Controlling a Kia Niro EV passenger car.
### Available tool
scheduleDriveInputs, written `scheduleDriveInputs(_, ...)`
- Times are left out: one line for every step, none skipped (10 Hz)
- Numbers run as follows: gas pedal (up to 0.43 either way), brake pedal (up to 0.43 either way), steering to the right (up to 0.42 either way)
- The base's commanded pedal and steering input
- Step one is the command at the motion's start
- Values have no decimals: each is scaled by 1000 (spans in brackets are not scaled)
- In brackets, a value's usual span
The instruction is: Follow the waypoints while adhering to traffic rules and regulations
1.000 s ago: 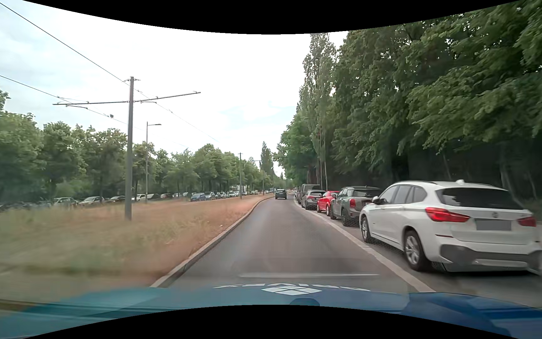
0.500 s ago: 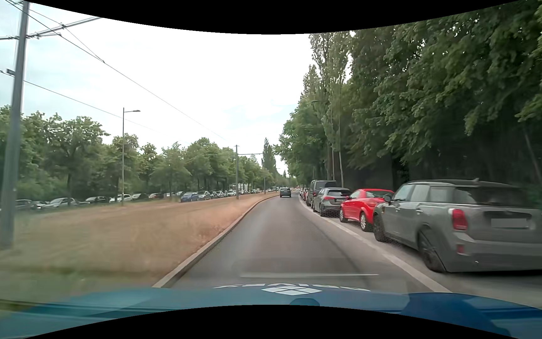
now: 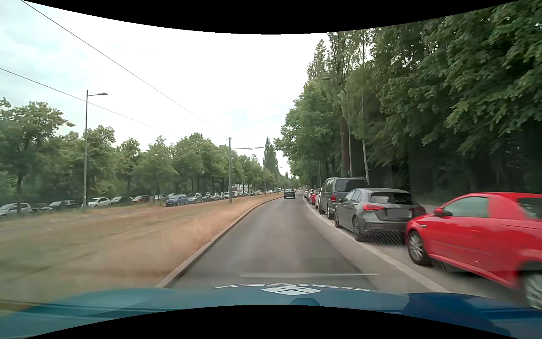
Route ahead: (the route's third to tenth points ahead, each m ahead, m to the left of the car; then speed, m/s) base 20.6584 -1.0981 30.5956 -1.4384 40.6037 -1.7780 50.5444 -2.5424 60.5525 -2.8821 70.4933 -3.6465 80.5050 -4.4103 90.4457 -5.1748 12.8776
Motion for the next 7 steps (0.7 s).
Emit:
scheduleDriveInputs(169, 0, -6)
scheduleDriveInputs(169, 0, -6)
scheduleDriveInputs(169, 0, -3)
scheduleDriveInputs(169, 0, 0)
scheduleDriveInputs(169, 0, 2)
scheduleDriveInputs(169, 0, 3)
scheduleDriveInputs(169, 0, 4)
